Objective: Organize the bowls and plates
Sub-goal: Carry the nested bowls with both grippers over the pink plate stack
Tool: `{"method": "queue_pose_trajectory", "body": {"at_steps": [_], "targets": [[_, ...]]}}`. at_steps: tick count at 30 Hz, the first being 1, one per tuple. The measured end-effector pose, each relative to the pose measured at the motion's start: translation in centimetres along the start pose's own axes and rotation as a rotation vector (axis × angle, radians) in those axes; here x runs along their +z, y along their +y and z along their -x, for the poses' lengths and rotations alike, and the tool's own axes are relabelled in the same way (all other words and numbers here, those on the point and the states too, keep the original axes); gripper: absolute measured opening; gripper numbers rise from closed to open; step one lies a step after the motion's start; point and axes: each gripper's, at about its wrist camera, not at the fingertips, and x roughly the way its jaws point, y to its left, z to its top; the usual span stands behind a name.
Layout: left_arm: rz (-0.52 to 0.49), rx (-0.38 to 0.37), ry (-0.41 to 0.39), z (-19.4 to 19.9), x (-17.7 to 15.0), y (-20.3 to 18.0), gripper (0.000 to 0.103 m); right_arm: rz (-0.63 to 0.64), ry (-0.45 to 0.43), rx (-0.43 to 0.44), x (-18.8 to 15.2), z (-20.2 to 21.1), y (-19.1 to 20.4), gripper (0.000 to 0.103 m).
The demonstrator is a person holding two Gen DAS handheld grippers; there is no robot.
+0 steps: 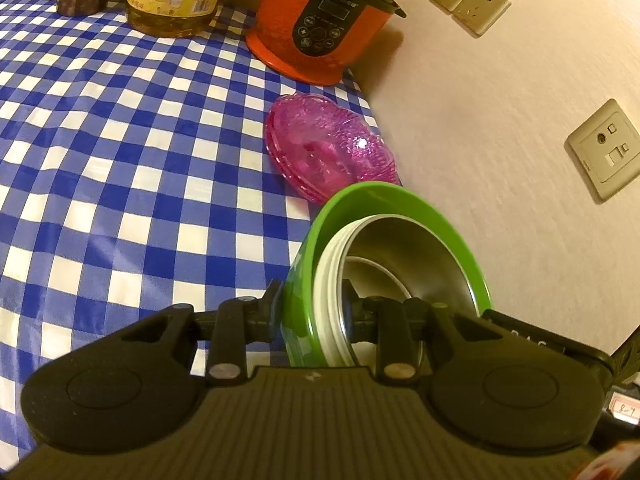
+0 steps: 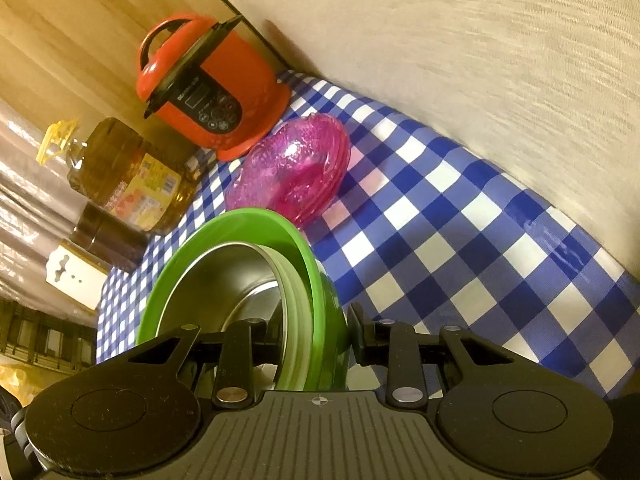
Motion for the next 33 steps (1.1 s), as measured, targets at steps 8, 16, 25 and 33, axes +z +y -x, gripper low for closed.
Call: {"method": "queue_pose_trajectory", "body": {"at_steps": [8, 16, 25, 33], "targets": [[-0.013, -0.016, -0.003, -0.5, 1.0, -1.1, 0.025, -0.004, -0.018, 0.000, 1.3, 0.2, -0.1, 0.030], [-0.022, -0.032, -0.008, -1.3, 2.3, -1.9, 0.025, -0.001, -0.036, 0.000, 3.0, 0.0, 0.1, 0.030], [-0.033, -0.038, -0.024, -2.5, 5.0, -2.6, 0.025, 0.016, -0.053, 0.012, 5.5, -1.1, 1.1, 0.030], [-0.033, -0.043, -0.035, -3.9, 7.3, -2.9, 0.025, 0.027, -0.066, 0.016, 7.1, -2.3, 1.8, 0.030]]}}
